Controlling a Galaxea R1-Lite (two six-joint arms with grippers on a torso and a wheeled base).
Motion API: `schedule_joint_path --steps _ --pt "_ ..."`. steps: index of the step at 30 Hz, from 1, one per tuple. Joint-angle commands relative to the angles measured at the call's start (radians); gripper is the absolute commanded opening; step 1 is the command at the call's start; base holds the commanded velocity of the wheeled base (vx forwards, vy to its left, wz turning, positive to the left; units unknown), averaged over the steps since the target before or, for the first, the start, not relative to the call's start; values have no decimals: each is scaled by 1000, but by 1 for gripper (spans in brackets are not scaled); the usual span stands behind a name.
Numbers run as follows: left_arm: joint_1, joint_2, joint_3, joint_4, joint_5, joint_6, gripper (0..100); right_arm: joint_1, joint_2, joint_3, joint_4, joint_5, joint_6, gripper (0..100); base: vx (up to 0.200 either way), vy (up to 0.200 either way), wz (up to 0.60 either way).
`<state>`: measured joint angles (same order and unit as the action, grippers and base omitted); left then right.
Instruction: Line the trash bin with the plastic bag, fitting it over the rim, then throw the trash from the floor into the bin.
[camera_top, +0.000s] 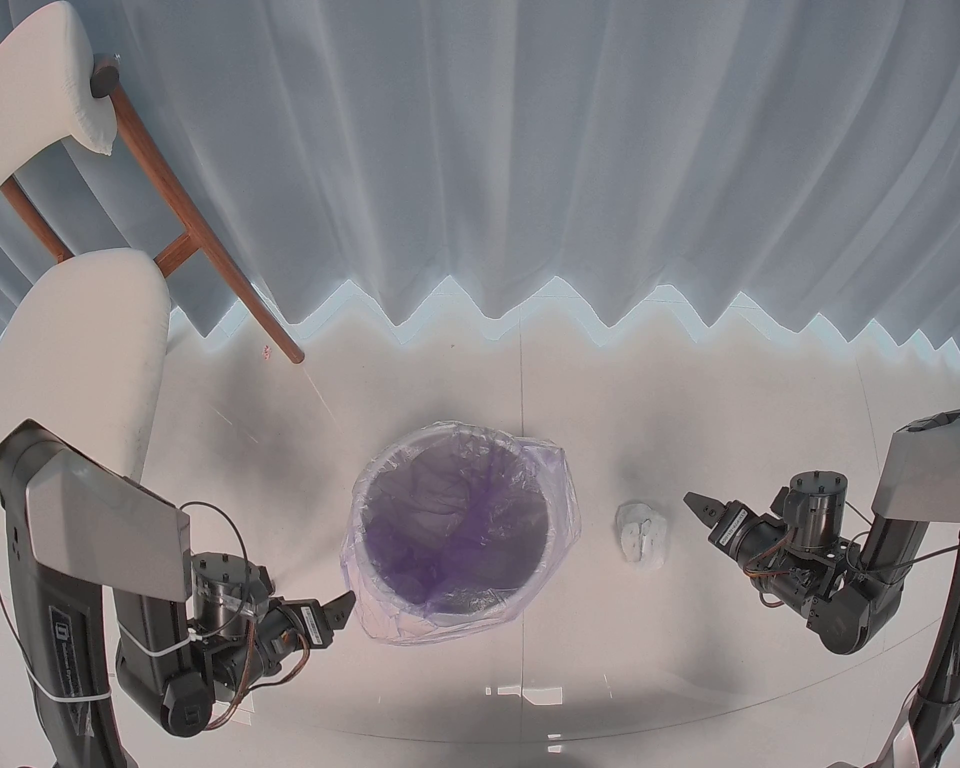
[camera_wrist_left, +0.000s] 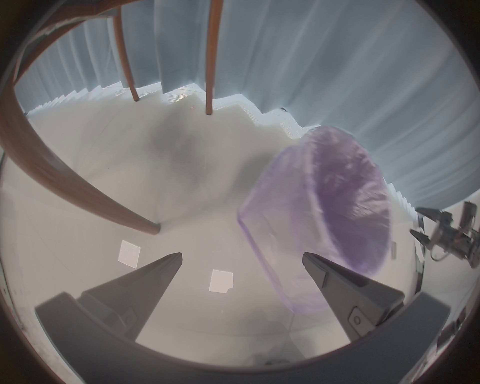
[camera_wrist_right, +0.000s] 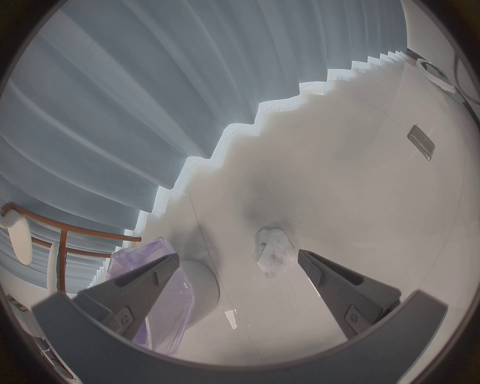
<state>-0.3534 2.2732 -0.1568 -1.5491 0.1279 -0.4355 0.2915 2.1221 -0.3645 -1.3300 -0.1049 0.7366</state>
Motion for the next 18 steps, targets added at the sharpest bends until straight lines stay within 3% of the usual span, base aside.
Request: schedule_joint_path --steps 1,5,11,17,18 --pt "-139 -119 109 0 1 -9 100 8 -19 35 -28 1 3 100 0 0 0" --pt "-230 -133 114 1 -1 -9 100 6 -19 53 -57 -1 0 100 0 0 0" --pt "-254 -87 80 0 -4 -2 100 6 -19 53 -69 -1 0 100 0 0 0" --pt "-343 -12 63 0 4 -2 100 34 -5 48 -69 1 6 100 0 0 0" --pt "-348 -8 49 0 4 0 0 35 -5 48 -69 1 6 100 0 0 0"
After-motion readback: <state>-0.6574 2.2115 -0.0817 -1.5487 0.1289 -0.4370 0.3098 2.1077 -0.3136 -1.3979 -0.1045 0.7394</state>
